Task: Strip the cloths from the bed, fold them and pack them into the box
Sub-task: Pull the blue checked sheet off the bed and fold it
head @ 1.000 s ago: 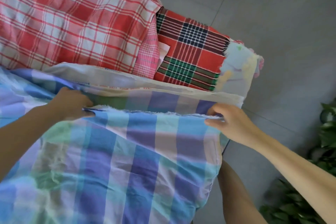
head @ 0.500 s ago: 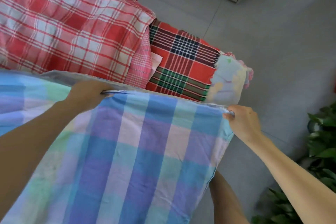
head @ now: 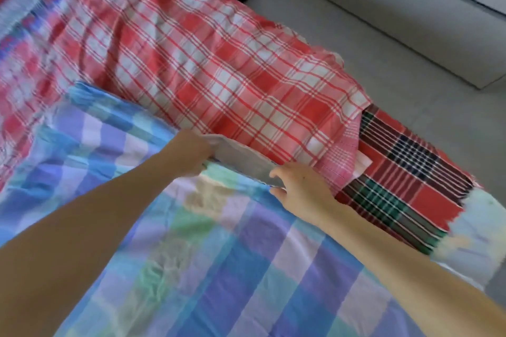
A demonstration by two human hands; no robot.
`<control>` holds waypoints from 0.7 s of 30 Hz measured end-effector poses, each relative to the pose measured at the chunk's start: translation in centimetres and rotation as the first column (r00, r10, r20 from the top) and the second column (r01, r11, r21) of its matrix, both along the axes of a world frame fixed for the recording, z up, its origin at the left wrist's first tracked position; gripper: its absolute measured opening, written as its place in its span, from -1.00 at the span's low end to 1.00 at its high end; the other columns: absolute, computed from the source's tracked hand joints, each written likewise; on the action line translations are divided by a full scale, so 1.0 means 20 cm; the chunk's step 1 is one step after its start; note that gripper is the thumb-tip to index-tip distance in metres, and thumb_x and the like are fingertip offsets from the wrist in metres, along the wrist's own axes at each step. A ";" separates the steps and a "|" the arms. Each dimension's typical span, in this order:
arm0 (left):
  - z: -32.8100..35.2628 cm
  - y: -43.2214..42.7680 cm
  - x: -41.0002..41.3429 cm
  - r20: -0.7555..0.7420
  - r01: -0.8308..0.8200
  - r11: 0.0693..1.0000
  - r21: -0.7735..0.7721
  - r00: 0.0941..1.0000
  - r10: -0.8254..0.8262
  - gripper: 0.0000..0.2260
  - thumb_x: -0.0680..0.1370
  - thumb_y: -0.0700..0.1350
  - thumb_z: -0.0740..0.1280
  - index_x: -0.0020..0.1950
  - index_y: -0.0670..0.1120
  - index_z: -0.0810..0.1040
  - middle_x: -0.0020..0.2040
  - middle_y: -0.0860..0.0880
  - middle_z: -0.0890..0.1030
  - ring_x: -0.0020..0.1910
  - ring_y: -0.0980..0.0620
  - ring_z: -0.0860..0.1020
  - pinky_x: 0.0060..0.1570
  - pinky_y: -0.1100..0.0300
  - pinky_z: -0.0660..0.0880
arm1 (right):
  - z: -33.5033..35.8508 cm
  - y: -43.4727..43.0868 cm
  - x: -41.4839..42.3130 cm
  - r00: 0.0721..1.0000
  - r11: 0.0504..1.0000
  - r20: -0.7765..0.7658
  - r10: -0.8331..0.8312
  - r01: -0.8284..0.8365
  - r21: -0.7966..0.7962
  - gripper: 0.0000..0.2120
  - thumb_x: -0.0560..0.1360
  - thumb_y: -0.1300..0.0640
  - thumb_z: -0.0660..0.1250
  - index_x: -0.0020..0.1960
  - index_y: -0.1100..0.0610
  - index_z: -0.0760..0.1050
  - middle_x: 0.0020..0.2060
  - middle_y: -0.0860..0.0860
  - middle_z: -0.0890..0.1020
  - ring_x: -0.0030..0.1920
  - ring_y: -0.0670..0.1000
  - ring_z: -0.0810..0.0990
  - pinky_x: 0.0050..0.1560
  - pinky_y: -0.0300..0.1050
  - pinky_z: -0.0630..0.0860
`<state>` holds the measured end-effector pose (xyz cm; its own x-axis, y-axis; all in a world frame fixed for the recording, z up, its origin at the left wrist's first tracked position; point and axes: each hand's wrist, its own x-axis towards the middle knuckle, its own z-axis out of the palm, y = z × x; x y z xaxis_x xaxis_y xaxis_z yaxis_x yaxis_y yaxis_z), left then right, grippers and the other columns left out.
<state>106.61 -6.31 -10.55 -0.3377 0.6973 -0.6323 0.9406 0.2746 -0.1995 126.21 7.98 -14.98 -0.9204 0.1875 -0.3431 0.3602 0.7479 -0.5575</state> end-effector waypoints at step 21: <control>-0.18 -0.69 -0.80 -0.029 -0.875 0.284 0.393 0.298 0.954 -0.27 0.51 0.13 0.29 0.50 -0.13 0.00 0.31 -0.26 0.28 0.24 -0.25 0.40 0.09 0.02 0.43 | -0.12 -0.75 -1.50 0.975 0.973 0.004 0.220 -0.220 0.067 -0.85 0.41 0.08 0.34 -0.19 0.12 0.41 -0.10 0.13 0.62 -0.03 0.18 0.59 -0.25 -0.12 0.27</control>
<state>90.58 -20.15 -14.15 -0.9523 -0.0659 -0.2978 -0.0367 0.9940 -0.1026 96.13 -7.01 -17.42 -0.9428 0.0022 -0.3332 0.1804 0.8440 -0.5050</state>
